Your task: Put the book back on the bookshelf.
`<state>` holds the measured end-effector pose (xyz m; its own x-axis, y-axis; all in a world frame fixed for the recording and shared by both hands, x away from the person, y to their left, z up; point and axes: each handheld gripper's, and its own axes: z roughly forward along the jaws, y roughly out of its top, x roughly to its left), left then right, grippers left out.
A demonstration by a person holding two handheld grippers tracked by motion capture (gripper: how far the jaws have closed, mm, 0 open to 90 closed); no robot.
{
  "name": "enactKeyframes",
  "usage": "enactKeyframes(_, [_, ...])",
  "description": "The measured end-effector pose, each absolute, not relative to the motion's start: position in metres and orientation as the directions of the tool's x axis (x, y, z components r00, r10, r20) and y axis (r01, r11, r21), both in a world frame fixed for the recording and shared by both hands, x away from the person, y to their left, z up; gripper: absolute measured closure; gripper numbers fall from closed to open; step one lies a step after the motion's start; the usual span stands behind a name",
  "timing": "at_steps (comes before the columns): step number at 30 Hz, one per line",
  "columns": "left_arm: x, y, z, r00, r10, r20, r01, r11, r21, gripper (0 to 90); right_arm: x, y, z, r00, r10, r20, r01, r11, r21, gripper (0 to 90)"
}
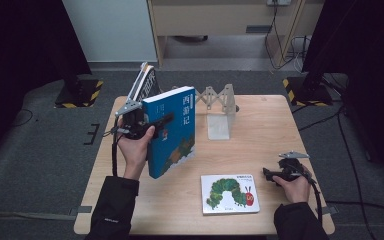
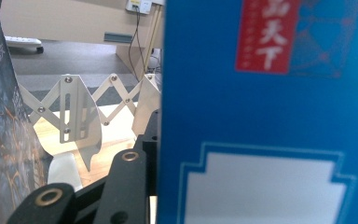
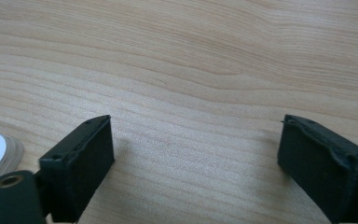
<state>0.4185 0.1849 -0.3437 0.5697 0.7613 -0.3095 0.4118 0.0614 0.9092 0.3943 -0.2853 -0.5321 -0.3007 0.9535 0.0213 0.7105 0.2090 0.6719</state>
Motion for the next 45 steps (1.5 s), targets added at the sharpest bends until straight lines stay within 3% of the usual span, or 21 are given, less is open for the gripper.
enactKeyframes(13, [0.449, 0.168, -0.345, 0.495, 0.819, -0.29, 0.398, 0.083, 0.913, 60.0, 0.394, -0.282, -0.54, -0.291, 0.957, 0.008, 0.683, 0.202, 0.702, 0.4])
enactKeyframes(27, [0.482, 0.146, -0.338, 0.43, 0.859, -0.278, 0.362, 0.119, 0.925, 60.0, 0.395, -0.282, -0.54, -0.29, 0.957, 0.007, 0.682, 0.201, 0.704, 0.4])
enactKeyframes(45, [0.526, 0.116, -0.366, 0.372, 0.891, -0.26, 0.4, 0.099, 0.911, 59.8, 0.395, -0.281, -0.54, -0.29, 0.957, 0.007, 0.681, 0.201, 0.704, 0.4])
